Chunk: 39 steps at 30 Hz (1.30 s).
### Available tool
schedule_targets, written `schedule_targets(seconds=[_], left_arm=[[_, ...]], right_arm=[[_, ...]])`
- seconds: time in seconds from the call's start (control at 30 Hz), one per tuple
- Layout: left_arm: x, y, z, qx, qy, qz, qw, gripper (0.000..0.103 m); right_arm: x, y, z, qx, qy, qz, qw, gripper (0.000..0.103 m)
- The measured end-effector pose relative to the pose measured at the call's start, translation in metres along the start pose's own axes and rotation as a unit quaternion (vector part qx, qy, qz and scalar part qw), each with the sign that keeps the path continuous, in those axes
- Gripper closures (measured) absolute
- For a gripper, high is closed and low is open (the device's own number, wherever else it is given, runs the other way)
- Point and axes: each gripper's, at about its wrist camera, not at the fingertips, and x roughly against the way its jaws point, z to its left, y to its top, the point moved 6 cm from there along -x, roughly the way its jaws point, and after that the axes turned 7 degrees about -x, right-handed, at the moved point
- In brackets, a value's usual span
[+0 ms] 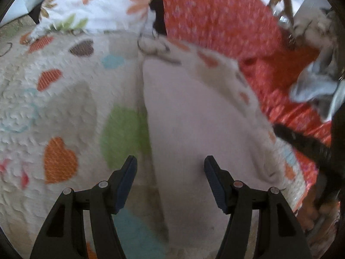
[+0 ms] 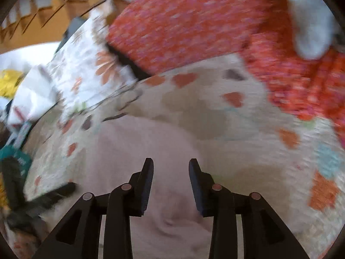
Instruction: Fold small clothes
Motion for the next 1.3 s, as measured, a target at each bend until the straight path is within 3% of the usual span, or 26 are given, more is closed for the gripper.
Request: schedule_targets(seconds=[0.1,0.2,0.3,0.37,0.4,0.47,0.57,0.67,0.7,0.73,0.8,0.93,1.0,1.1,1.17,1.2,1.23,1.3], left_arm=[[-0.007,-0.006,-0.003,0.0,-0.002,0.009,1.0,0.039],[0.004,-0.006,0.004,0.009,-0.012,-0.001,0.9999,0.039],[0.013,-0.001,0.014,0.026,-0.014,-0.012,0.9995,0.037],[0.015,0.002,0.022,0.04,-0.019,-0.017,0.9989,0.03],[0.015,0.004,0.025,0.047,-0.019,-0.018,0.9985,0.028],[0.007,0.01,0.03,0.061,-0.025,-0.015,0.9977,0.025],[-0.009,0.016,0.027,0.054,-0.024,-0.009,0.9982,0.019],[-0.026,0.011,0.013,0.033,-0.03,0.019,0.9988,0.019],[-0.031,0.008,0.009,0.03,-0.036,0.033,0.9983,0.03],[-0.033,0.007,0.005,0.02,-0.036,0.042,0.9983,0.059],[-0.028,0.009,0.004,0.022,-0.038,0.045,0.998,0.067],[-0.02,0.008,0.016,0.036,-0.04,0.045,0.9975,0.07],[-0.023,0.006,0.017,0.036,-0.045,0.044,0.9973,0.068],[-0.021,0.007,0.016,0.033,-0.048,0.039,0.9975,0.062],[-0.017,0.01,0.021,0.045,-0.051,0.028,0.9973,0.054],[-0.015,0.013,0.024,0.052,-0.051,0.021,0.9971,0.044],[-0.014,0.018,0.028,0.061,-0.056,0.007,0.9965,0.032],[-0.015,0.024,0.031,0.074,-0.076,-0.007,0.9944,0.019]], right_arm=[[-0.053,0.004,0.016,0.009,0.009,0.063,0.998,0.066],[-0.109,-0.005,0.008,-0.017,-0.004,0.141,0.99,0.067],[-0.104,0.005,0.001,-0.036,0.007,0.114,0.993,0.066],[-0.083,0.011,-0.005,-0.04,0.015,0.084,0.996,0.056],[-0.073,0.012,-0.009,-0.037,0.008,0.069,0.997,0.05],[-0.053,0.011,-0.021,-0.022,-0.019,0.042,0.999,0.048],[-0.04,0.005,-0.039,-0.023,-0.032,0.035,0.999,0.048],[-0.042,0.001,-0.051,-0.057,0.003,0.059,0.997,0.053],[-0.046,-0.001,-0.05,-0.062,0.019,0.071,0.995,0.071],[-0.052,-0.006,-0.049,-0.063,0.028,0.088,0.994,0.085],[-0.067,-0.015,-0.043,-0.057,0.033,0.117,0.991,0.087],[-0.067,-0.011,-0.022,-0.077,0.117,0.119,0.983,0.088],[-0.068,-0.007,-0.019,-0.085,0.128,0.115,0.981,0.088],[-0.073,-0.003,-0.04,-0.087,0.044,0.099,0.99,0.086],[-0.07,-0.001,-0.058,-0.111,0.028,0.093,0.989,0.062],[-0.068,-0.001,-0.065,-0.128,0.034,0.091,0.987,0.049],[-0.067,-0.001,-0.07,-0.139,0.04,0.088,0.986,0.041],[-0.069,0.001,-0.074,-0.152,0.062,0.09,0.982,0.04]])
